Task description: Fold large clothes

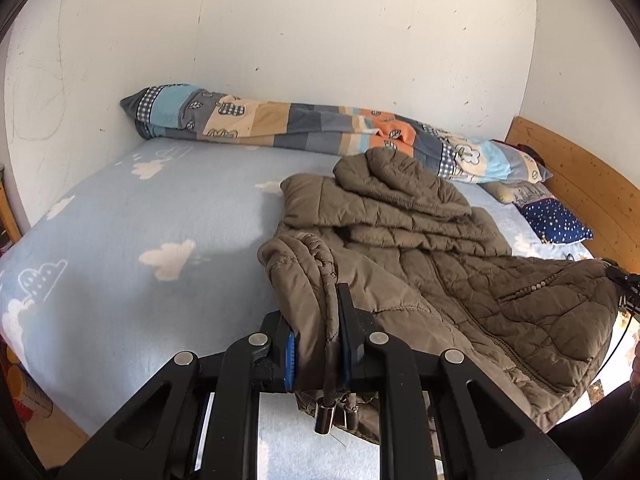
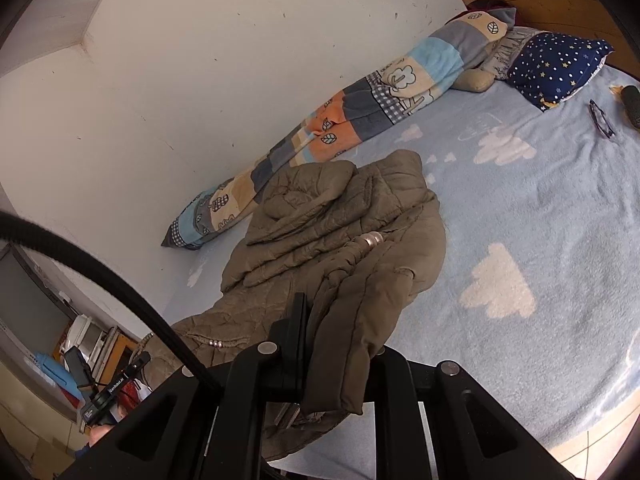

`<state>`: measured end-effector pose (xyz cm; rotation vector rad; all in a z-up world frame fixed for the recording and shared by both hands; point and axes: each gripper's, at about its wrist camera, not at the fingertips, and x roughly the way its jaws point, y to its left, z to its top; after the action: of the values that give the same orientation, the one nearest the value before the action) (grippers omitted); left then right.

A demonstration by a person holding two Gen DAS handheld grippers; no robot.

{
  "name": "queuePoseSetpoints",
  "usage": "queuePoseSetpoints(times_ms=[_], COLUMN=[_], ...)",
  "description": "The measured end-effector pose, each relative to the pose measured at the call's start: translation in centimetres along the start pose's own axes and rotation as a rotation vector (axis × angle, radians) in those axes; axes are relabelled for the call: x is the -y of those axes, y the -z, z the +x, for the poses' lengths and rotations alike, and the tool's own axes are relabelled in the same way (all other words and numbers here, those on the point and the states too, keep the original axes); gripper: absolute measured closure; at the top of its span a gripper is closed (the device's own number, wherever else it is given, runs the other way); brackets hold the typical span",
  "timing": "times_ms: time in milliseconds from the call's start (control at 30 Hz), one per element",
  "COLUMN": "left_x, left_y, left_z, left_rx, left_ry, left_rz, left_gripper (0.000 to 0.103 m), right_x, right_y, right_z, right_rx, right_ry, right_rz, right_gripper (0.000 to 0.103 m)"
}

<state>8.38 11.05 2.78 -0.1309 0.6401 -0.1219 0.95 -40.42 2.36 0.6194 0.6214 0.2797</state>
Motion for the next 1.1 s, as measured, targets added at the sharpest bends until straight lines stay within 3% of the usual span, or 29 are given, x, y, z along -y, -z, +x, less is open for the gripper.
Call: queuePoseSetpoints(times_ms=[500,1100], left_x=[-0.8,-0.1], left_y=[-6.0,-12.9], left_z=[1.4,6.4], left_rx=[0.040,0.075], left_ry=[0.047,0.020], left_rz=[-0.014,-0.016], left_gripper=[0.086,0.086], right_x=[-2.0,-2.0], right_y=[-7.3,-14.3], right_z=[1.7,7.1], right_rx=[0.104,0.176], right_ry=[-0.052,-0.105], right_rz=[-0.009,0.026], right_gripper=[0.090,0.090])
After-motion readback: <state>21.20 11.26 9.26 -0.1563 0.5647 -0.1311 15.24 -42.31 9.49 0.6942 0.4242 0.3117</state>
